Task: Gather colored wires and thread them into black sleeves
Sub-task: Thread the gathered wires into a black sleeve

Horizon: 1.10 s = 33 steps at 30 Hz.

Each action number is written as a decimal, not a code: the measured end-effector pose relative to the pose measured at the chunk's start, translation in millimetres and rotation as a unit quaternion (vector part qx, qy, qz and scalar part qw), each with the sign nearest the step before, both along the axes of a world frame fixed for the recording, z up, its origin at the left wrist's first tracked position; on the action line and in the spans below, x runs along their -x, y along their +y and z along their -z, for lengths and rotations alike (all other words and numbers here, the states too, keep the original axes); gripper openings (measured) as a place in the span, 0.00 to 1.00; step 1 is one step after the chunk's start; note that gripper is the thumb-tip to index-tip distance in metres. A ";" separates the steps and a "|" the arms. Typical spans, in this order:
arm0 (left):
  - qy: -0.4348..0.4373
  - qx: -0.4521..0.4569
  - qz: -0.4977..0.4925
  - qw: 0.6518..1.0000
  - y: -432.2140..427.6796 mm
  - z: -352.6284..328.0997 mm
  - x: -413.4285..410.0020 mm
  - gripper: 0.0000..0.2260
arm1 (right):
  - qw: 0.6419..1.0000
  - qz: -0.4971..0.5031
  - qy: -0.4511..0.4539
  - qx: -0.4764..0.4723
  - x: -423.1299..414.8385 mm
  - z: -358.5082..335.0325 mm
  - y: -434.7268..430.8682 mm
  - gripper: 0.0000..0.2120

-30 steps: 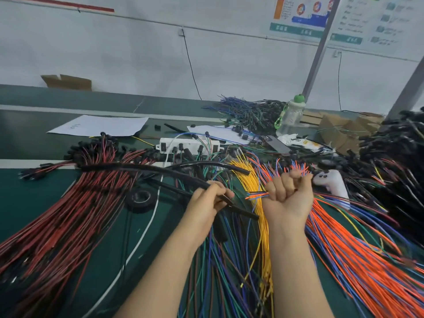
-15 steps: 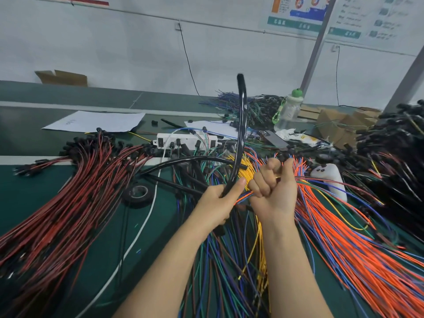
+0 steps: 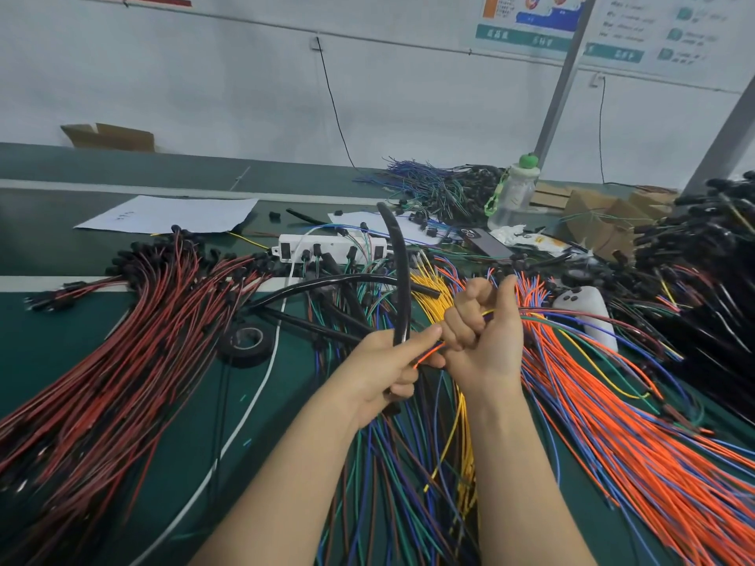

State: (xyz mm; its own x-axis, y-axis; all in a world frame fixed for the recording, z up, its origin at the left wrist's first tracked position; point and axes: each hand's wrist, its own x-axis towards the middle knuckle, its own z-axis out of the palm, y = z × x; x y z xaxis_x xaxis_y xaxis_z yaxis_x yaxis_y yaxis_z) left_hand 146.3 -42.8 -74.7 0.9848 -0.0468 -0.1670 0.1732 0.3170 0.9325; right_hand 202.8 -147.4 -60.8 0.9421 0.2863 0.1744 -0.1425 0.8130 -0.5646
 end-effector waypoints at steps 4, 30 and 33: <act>0.013 0.034 -0.002 0.999 -0.8 -0.9 -0.1 0.06 | 0.999 -0.001 0.014 -0.030 -0.2 -0.6 0.3 0.30; -0.034 0.124 -0.013 0.992 -1.8 5.0 -4.6 0.07 | 0.950 0.045 0.132 -0.281 -4.7 7.3 -6.7 0.26; -0.044 0.103 -0.021 0.993 -5.0 6.2 -5.2 0.04 | 0.942 0.043 0.138 -0.304 -5.3 9.0 -7.6 0.25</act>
